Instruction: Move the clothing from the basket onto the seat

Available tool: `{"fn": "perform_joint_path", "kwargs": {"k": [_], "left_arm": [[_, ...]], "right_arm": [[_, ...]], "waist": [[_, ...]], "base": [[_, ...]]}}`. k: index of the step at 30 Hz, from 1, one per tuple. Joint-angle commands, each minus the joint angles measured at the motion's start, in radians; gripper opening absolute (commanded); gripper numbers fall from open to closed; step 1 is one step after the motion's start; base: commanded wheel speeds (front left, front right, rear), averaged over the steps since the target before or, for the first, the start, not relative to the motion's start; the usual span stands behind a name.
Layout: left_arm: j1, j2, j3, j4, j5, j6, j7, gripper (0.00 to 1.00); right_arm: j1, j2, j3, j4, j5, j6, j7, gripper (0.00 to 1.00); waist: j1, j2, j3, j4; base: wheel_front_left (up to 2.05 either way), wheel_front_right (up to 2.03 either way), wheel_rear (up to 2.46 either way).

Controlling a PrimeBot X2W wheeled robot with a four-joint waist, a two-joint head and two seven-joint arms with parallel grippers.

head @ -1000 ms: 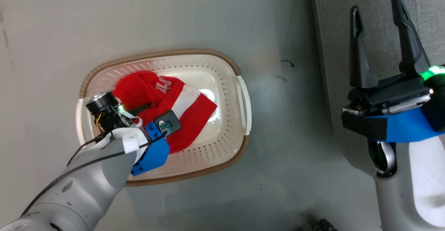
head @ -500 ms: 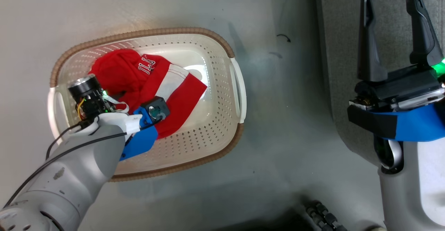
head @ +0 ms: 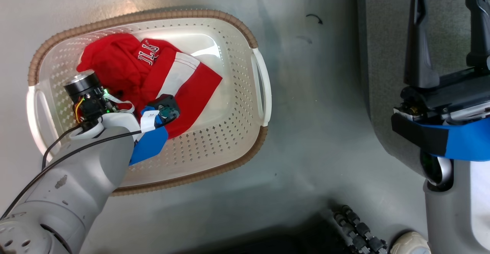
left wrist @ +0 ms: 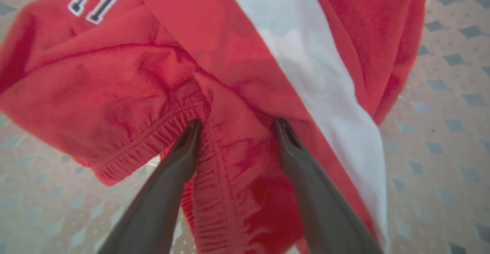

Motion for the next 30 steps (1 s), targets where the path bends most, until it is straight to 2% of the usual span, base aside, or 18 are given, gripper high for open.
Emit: {"fn": "perform_joint_path", "kwargs": {"k": [1, 4, 5, 6, 7, 16, 26, 30], "left_arm": [[-0.023, -0.001, -0.003, 0.003, -0.017, 0.0, -0.004, 1.0], [-0.025, -0.006, -0.003, 0.003, -0.028, 0.0, -0.006, 1.0], [-0.027, -0.006, -0.003, 0.002, -0.027, 0.0, -0.009, 0.66], [-0.027, -0.008, -0.003, 0.003, -0.026, 0.0, -0.009, 0.17], [-0.027, -0.01, -0.003, 0.003, -0.019, 0.0, -0.009, 0.0], [-0.032, -0.026, -0.003, -0.014, -0.037, 0.0, -0.061, 0.0], [0.0, -0.023, -0.003, -0.055, -0.093, 0.0, -0.214, 0.0], [0.011, -0.028, -0.003, -0.066, -0.166, 0.0, -0.288, 0.0]], "right_arm": [[-0.003, 0.0, -0.003, -0.009, -0.005, 0.0, -0.003, 1.0], [-0.001, 0.0, -0.007, -0.016, -0.006, 0.0, -0.003, 1.0], [-0.001, 0.0, -0.007, -0.018, -0.007, 0.0, -0.003, 1.0], [-0.002, 0.0, -0.008, -0.018, -0.008, 0.0, -0.003, 1.0], [-0.004, 0.0, -0.008, -0.017, -0.009, 0.0, -0.003, 1.0], [-0.017, 0.0, -0.014, -0.005, -0.009, 0.0, -0.003, 1.0], [-0.012, 0.0, -0.014, 0.028, 0.0, 0.0, -0.003, 1.0], [-0.007, 0.0, -0.016, 0.043, 0.002, 0.0, -0.003, 1.0]], "waist": [[-0.0001, 0.0, 0.013, 0.0], [-0.0001, 0.0, 0.021, 0.001], [-0.0001, 0.0, 0.023, 0.002], [-0.0001, 0.0, 0.024, 0.003], [-0.0001, 0.0, 0.024, 0.003], [-0.0001, 0.0, -0.008, 0.014], [-0.0001, 0.0, -0.107, 0.042], [-0.0001, 0.0, -0.157, 0.056]], "base": [[0.0, 0.0, 0.0], [0.0, 0.0, 0.0], [0.0, 0.0, 0.0], [0.0, 0.0, 0.0], [0.0, 0.0, 0.0], [0.0, 0.0, 0.0], [0.0, 0.0, 0.0], [0.0, 0.0, 0.0]]}}
